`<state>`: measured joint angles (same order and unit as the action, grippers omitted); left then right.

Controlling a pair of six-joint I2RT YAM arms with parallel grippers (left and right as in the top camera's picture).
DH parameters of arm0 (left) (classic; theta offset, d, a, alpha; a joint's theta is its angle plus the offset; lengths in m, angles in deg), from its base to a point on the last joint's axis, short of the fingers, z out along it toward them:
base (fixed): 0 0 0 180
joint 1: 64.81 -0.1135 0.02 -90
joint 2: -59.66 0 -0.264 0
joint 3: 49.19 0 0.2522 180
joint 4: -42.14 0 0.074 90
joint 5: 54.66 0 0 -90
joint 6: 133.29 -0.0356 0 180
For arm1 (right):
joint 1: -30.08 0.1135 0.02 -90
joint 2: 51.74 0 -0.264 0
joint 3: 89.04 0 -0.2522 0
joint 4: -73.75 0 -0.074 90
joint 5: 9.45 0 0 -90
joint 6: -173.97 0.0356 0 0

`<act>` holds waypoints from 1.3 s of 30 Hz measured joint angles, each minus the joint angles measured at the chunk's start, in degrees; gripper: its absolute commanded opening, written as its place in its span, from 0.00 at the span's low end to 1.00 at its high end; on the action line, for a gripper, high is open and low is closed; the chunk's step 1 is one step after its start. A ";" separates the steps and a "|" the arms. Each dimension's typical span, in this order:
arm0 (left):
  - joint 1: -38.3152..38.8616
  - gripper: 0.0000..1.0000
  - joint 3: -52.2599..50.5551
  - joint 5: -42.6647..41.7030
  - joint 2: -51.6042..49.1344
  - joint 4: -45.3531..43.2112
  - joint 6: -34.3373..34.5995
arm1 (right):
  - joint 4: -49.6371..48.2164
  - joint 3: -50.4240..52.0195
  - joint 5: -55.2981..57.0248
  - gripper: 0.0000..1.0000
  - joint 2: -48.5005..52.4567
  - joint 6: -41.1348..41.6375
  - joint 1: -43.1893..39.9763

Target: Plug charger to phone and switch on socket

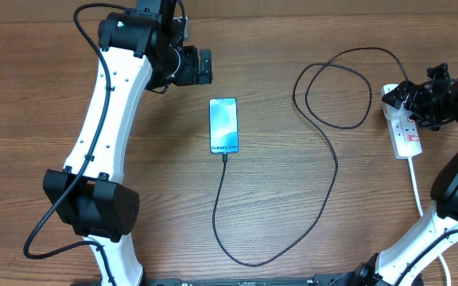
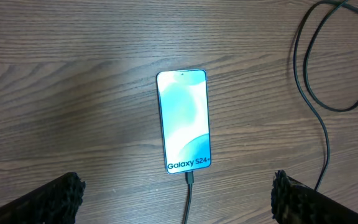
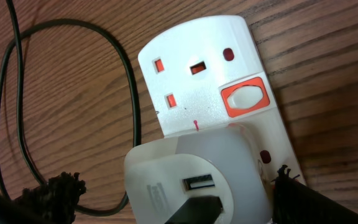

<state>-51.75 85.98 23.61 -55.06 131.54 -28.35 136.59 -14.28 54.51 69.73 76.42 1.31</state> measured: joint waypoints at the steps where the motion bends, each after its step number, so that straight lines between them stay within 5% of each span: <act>1: 0.00 1.00 0.00 0.00 0.00 0.00 0.00 | -0.02 0.00 0.02 1.00 0.00 0.00 0.00; 39: 0.00 1.00 0.00 0.00 0.00 0.00 0.00 | -1.77 1.77 -0.98 1.00 -0.24 -1.22 0.26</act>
<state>-51.75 85.98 23.61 -55.06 131.54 -28.35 134.82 -12.51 53.53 69.49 75.19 1.57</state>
